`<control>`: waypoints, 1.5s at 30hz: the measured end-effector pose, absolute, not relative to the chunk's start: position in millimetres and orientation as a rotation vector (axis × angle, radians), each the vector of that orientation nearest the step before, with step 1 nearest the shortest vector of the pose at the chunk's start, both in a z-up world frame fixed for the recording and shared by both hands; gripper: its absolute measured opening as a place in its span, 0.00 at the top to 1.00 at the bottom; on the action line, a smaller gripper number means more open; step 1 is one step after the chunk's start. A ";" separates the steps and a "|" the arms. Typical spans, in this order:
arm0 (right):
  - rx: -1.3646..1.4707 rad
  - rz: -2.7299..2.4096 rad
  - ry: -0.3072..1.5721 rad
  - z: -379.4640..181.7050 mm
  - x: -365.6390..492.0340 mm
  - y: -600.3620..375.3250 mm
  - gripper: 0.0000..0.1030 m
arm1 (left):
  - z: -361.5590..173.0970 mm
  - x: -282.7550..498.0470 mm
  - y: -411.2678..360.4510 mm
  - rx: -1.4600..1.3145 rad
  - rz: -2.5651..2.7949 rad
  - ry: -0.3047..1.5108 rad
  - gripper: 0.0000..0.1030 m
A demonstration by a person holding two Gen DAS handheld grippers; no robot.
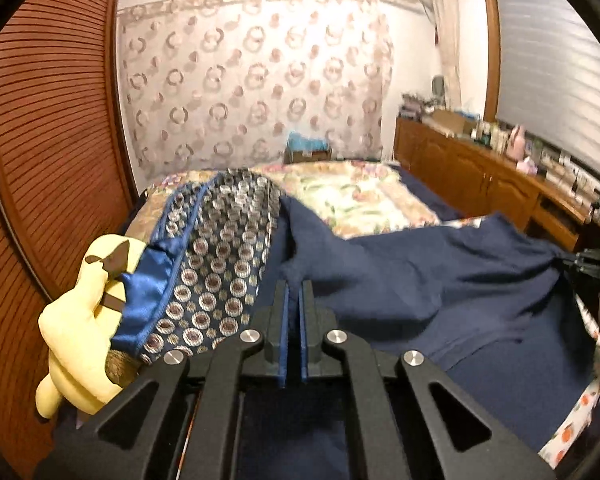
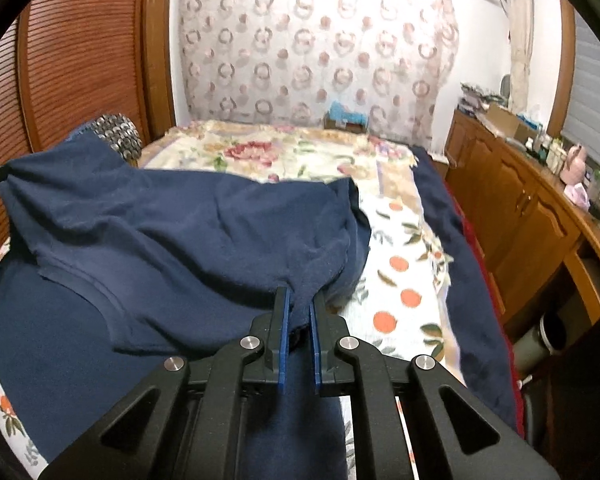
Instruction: Fold small clothes
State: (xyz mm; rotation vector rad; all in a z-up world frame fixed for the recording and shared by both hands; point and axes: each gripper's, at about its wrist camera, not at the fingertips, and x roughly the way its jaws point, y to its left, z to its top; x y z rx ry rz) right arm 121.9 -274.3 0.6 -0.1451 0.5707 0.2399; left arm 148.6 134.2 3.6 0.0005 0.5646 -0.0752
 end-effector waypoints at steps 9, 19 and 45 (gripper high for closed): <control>-0.128 0.262 0.535 13.0 104.4 -286.8 0.92 | 30.3 117.8 133.1 0.005 -0.105 0.487 0.96; -0.047 0.286 0.619 -3.5 141.5 -291.8 0.91 | 18.5 122.3 130.7 0.028 -0.094 0.512 0.96; -0.043 0.341 0.438 18.8 61.2 -311.5 0.95 | 28.4 63.3 133.5 -0.029 -0.123 0.465 0.95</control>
